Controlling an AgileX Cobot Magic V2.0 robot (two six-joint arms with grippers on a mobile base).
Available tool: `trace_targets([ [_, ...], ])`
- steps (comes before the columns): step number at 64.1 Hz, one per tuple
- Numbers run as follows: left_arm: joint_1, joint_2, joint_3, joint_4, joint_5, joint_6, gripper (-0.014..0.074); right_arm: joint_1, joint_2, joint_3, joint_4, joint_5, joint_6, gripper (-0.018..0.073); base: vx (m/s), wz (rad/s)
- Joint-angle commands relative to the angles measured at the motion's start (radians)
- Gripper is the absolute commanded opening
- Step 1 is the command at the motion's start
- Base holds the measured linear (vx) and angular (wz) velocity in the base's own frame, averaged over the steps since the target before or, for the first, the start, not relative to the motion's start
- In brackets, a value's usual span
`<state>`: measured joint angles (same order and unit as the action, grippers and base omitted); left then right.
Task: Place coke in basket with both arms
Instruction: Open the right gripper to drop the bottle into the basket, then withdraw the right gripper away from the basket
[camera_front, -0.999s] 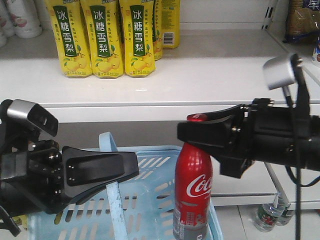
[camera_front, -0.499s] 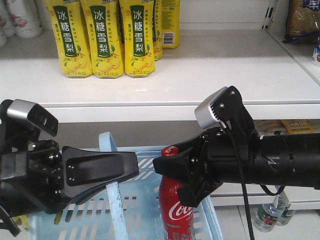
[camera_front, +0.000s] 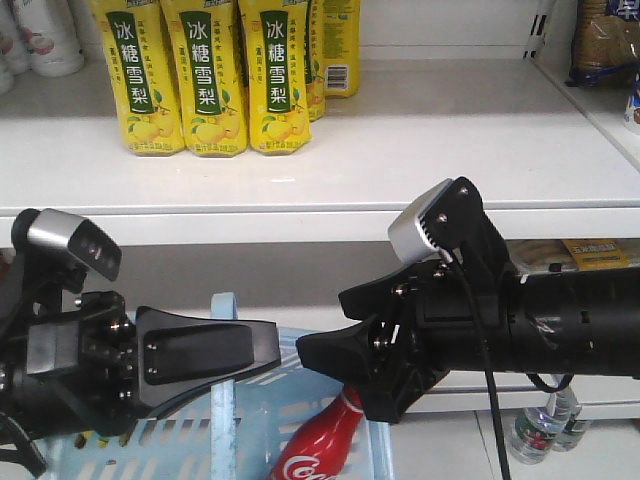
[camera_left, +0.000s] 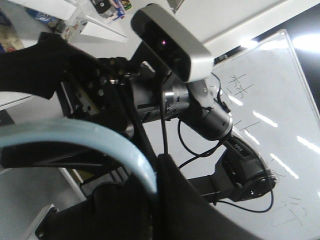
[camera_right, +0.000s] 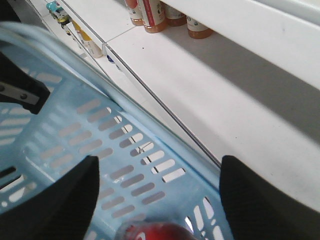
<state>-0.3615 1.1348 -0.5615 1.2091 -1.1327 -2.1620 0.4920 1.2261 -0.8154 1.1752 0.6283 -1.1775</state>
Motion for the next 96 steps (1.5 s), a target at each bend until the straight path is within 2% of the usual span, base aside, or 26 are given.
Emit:
trace_targets([
  [1,-0.007,-0.023,-0.035,-0.133,-0.191,0.000,-0.0006,-0.001,-0.041,-0.032,0.028,-0.003,-0.002,0.0532,0.00,0.00],
  [9,-0.007,-0.023,-0.035,-0.133,-0.191,0.000,-0.0006,-0.001,-0.103,-0.032,-0.004,-0.005,0.013,0.0457,0.00,0.00],
  [15,-0.007,-0.023,-0.035,-0.133,-0.190,0.000,-0.0006,-0.001,-0.173,-0.032,-0.098,-0.021,0.090,0.0350,0.00,0.00],
  [27,-0.007,-0.023,-0.035,-0.133,-0.190,0.000,-0.0006,-0.001,-0.338,-0.032,-0.367,-0.028,0.326,-0.0015,0.00,0.00],
  [40,-0.007,-0.023,-0.035,-0.133,-0.190,0.000,-0.0006,-0.001,-0.553,-0.030,-0.626,-0.027,0.611,-0.0003,0.00,0.00],
  [46,-0.007,-0.023,-0.035,-0.133,-0.190,0.000,-0.0006,-0.001,-0.668,0.019,-0.734,-0.053,0.706,-0.0003,0.00,0.00],
  [53,-0.007,-0.023,-0.035,-0.133,-0.190,0.000,-0.0006,-0.001,-0.808,0.163,-0.846,-0.106,0.857,-0.0003,0.00,0.00],
  [66,-0.007,-0.023,-0.035,-0.133,-0.190,0.000,-0.0006,-0.001,-1.035,0.461,-1.017,-0.220,1.040,-0.0003,0.00,0.00],
  [70,-0.007,-0.023,-0.035,-0.133,-0.190,0.000,-0.0006,-0.001,-1.069,0.519,-1.040,-0.241,1.077,-0.0003,0.00,0.00],
  [77,-0.007,-0.023,-0.035,-0.133,-0.190,0.000,-0.0006,-0.001,-1.107,0.578,-1.068,-0.334,1.081,-0.0003,0.00,0.00],
  [96,-0.007,-0.023,-0.035,-0.133,-0.190,0.000,-0.0006,-0.001,-1.110,0.585,-1.067,-0.344,1.081,-0.0002,0.00,0.00],
])
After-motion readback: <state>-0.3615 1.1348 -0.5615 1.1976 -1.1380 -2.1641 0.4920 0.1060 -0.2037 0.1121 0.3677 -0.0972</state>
